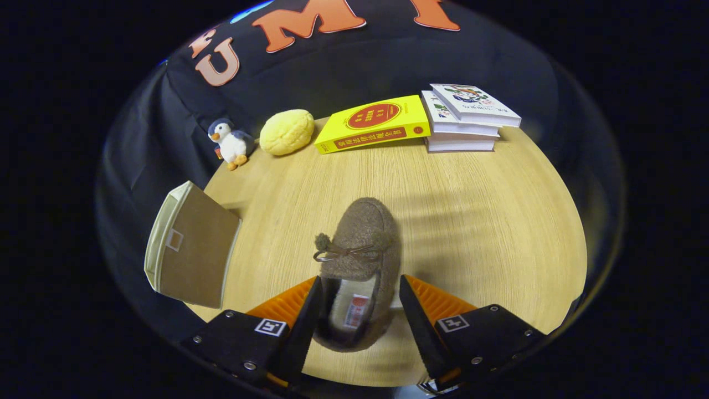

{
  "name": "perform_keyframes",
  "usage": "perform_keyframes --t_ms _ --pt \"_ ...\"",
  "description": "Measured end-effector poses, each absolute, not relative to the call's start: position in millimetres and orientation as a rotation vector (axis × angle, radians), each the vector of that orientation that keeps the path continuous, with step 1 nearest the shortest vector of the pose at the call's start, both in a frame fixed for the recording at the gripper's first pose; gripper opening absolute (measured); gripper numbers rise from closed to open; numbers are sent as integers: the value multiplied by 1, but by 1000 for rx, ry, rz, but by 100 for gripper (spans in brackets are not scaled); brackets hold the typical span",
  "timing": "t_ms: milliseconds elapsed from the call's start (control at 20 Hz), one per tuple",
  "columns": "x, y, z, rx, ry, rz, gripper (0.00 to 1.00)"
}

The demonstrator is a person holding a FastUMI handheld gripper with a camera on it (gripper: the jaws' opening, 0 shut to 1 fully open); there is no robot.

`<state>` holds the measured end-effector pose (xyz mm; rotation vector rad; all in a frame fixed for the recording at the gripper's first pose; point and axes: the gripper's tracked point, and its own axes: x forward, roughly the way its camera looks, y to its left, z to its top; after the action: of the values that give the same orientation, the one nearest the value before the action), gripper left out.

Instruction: Open the storage box then place both shoes into the box .Put the left shoe in first, then the right shoe, with the right side of both shoes facing outward in a uniform manner.

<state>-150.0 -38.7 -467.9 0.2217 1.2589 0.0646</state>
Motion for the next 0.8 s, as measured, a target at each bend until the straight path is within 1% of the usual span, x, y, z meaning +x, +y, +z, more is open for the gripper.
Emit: perform_keyframes --t_ms 100,150,250,300,350,400,500,550,600,650,700,750,800 --pt "-152 -40 -482 205 1268 59 77" --pt "-151 -39 -488 199 1270 61 71" --pt "-150 -46 -501 131 1270 51 63" --pt "-150 -49 -506 97 1268 50 60" --pt "-145 -52 -510 78 1252 42 55" --pt "-140 -55 -512 68 1234 34 53" --pt "-134 -57 -518 53 1213 30 44" --pt "-133 -57 -522 50 1218 28 37" --pt "-134 -58 -524 48 1223 21 34" --pt "-132 -60 -524 46 1219 -5 25" --pt "-131 -62 -524 44 1214 -25 20" --pt "-129 -63 -524 37 1209 -37 12" --pt "-129 -62 -523 41 1210 -41 9"
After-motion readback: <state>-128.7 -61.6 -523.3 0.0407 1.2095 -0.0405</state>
